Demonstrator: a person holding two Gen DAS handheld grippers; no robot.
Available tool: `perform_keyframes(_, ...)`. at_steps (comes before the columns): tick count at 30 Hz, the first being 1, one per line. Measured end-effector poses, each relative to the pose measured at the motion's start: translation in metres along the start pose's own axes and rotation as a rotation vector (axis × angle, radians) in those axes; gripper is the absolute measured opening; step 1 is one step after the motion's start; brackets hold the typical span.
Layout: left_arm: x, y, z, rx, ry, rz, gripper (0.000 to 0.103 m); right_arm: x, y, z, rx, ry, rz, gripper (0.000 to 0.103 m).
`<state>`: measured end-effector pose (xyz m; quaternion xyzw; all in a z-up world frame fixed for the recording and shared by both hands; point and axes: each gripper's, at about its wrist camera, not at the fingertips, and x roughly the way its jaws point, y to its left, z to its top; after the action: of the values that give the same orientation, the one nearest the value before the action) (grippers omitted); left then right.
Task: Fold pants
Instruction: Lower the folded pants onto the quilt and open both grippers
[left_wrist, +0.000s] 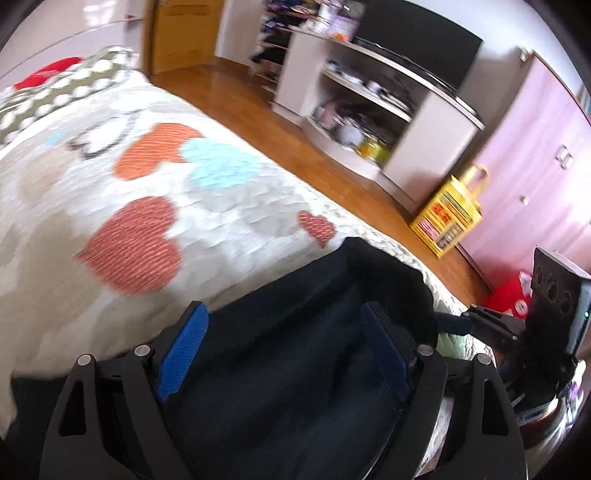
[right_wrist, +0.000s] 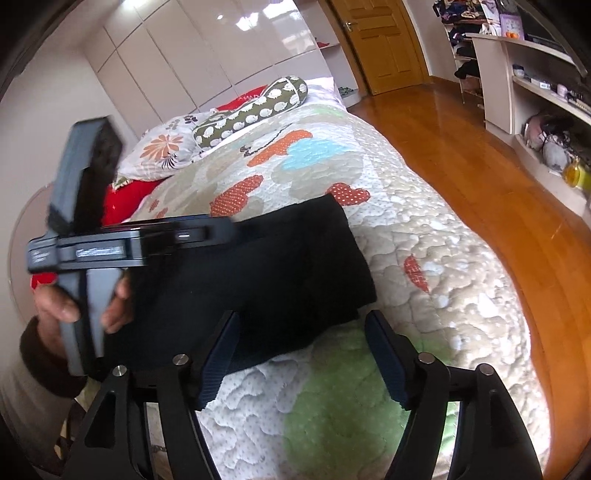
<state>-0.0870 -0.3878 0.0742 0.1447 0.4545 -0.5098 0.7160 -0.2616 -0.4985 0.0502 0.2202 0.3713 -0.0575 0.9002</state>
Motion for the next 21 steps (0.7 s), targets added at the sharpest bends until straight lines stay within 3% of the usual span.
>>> perform_keyframes(4,0.021,-0.014,0.015,0.05,0.045,-0.06,0.085,0.005,-0.003,0.0,0.013,-0.012,0.014,0.075)
perform_keyframes(8,0.041,-0.024,0.023,0.082,0.097,-0.072,0.085,0.008,-0.01,0.001,0.068,-0.045,0.051,0.075)
perform_keyframes(12,0.051,-0.035,0.026,0.122,0.095,-0.071,0.082,0.014,-0.011,0.0,0.092,-0.082,0.057,0.074)
perform_keyframes(15,0.061,-0.043,0.028,0.154,0.099,-0.05,0.057,0.018,-0.009,0.001,0.084,-0.097,0.027,0.051)
perform_keyframes(16,0.062,-0.044,0.028,0.164,0.096,-0.048,0.048,0.019,-0.011,0.003,0.098,-0.099,0.041,0.034)
perform_keyframes(17,0.062,-0.047,0.028,0.174,0.095,-0.057,0.042,0.02,-0.014,0.004,0.126,-0.096,0.072,0.028)
perform_keyframes(21,0.058,-0.039,0.033,0.137,0.082,-0.064,0.024,0.012,-0.004,0.013,0.104,-0.117,0.088,0.024)
